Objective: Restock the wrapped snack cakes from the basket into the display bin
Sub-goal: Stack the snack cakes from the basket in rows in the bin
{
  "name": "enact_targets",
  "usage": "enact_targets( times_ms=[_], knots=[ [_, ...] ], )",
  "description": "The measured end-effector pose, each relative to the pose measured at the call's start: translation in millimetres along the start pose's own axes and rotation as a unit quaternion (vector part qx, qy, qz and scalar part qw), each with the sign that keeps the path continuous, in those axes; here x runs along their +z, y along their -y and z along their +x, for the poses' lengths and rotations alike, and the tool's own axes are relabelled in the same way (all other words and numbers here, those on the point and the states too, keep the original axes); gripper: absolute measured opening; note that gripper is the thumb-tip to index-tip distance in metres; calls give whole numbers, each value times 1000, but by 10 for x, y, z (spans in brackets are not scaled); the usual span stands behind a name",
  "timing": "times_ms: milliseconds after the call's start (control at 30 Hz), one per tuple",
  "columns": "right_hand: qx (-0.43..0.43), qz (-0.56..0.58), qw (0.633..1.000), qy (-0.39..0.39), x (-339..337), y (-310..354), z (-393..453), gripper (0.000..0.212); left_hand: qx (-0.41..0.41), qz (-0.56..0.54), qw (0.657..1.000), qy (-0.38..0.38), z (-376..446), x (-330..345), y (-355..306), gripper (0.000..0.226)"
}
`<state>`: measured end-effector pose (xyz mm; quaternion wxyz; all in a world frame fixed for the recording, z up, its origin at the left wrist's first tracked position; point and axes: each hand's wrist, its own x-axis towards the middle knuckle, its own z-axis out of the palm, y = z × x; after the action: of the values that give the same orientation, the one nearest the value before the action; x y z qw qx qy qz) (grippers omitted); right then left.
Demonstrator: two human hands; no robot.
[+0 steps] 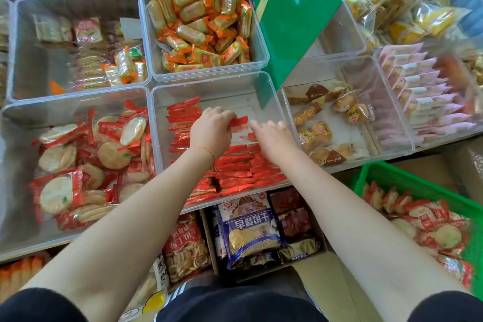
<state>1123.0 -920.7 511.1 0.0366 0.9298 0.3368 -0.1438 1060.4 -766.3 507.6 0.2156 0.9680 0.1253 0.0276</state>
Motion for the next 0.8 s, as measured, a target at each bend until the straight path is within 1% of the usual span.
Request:
enact_targets(
  times_ms=[67, 167, 267, 333, 400, 467, 533, 600, 667, 733, 800],
  knots=[
    [-16, -8, 1000, -14, 21, -19, -66, 48, 21, 69, 996, 61, -7, 120, -15, 27],
    [-43, -15, 999, -25, 22, -46, -123, 46, 3, 117, 981, 157, -44, 253, 11, 34],
    [-53, -28, 998, -31, 41, -26, -83, 35, -4, 143, 969, 203, -53, 290, 28, 34],
    [-52, -41, 998, -20, 72, 16, -21, 30, 10, 166, 960, 226, -32, 266, 29, 32],
    [-46, -53, 998, 3, 109, 45, 40, 30, 17, 173, 951, 255, -3, 227, 20, 31],
    [-44, -61, 997, 37, 148, 58, 86, 33, 9, 166, 943, 288, 38, 213, 1, 29],
    [-46, -62, 995, 59, 175, 66, 97, 36, -16, 138, 938, 317, 77, 243, -33, 31],
    [-53, -60, 995, 62, 201, 67, 82, 36, -57, 81, 934, 343, 103, 321, -41, 40],
    [-55, -52, 995, 65, 235, 52, 37, 36, -85, 39, 925, 367, 111, 397, -23, 56],
    [-50, -40, 996, 68, 277, 18, -16, 39, -85, 36, 917, 387, 130, 429, -9, 71],
    [-47, -33, 996, 70, 300, 1, -44, 42, -82, 40, 911, 403, 169, 418, -5, 82]
  ],
)
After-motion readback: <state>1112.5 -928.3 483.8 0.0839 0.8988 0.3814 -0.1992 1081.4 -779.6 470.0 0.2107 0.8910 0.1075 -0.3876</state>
